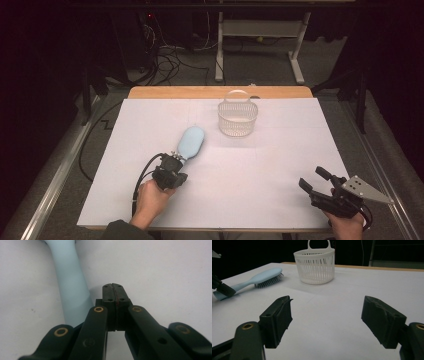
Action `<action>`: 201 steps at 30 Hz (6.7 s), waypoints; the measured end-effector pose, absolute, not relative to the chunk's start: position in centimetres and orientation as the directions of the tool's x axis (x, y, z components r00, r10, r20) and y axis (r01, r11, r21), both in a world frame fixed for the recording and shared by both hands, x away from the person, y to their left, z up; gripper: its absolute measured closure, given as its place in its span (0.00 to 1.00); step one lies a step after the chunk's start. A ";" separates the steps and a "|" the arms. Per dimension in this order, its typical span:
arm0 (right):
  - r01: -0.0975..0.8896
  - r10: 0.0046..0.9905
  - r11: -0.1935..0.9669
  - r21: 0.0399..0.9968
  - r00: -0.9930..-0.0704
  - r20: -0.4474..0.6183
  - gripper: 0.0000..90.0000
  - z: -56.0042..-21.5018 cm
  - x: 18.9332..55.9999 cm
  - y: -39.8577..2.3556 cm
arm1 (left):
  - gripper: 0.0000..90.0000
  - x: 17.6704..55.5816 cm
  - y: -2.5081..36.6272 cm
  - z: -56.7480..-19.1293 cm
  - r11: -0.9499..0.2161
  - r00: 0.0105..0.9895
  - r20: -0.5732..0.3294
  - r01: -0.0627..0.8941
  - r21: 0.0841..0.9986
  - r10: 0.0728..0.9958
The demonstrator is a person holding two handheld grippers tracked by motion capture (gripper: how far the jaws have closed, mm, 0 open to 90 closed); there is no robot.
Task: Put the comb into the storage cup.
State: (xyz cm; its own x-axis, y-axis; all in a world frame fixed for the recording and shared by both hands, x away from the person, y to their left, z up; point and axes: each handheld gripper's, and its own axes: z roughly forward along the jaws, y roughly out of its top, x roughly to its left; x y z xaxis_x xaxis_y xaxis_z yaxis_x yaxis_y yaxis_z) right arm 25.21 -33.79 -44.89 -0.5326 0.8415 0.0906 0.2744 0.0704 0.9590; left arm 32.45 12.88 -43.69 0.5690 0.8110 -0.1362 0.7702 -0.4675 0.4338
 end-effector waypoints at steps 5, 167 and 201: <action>0.275 0.841 0.070 0.959 -0.533 0.092 0.27 -44.9 25.2 -33.8 | 0.98 32.3 13.2 -42.7 -0.453 0.557 -0.103 0.757 0.471 0.824; 0.295 0.830 0.096 0.951 -0.551 0.087 0.27 -45.2 25.7 -33.2 | 0.75 33.1 18.5 -41.9 -0.346 0.529 -0.168 0.730 0.589 0.832; 0.288 0.814 0.115 0.951 -0.575 0.076 0.27 -45.0 25.4 -32.2 | 0.75 28.6 17.9 -42.6 -0.335 0.624 -0.202 0.632 0.699 0.755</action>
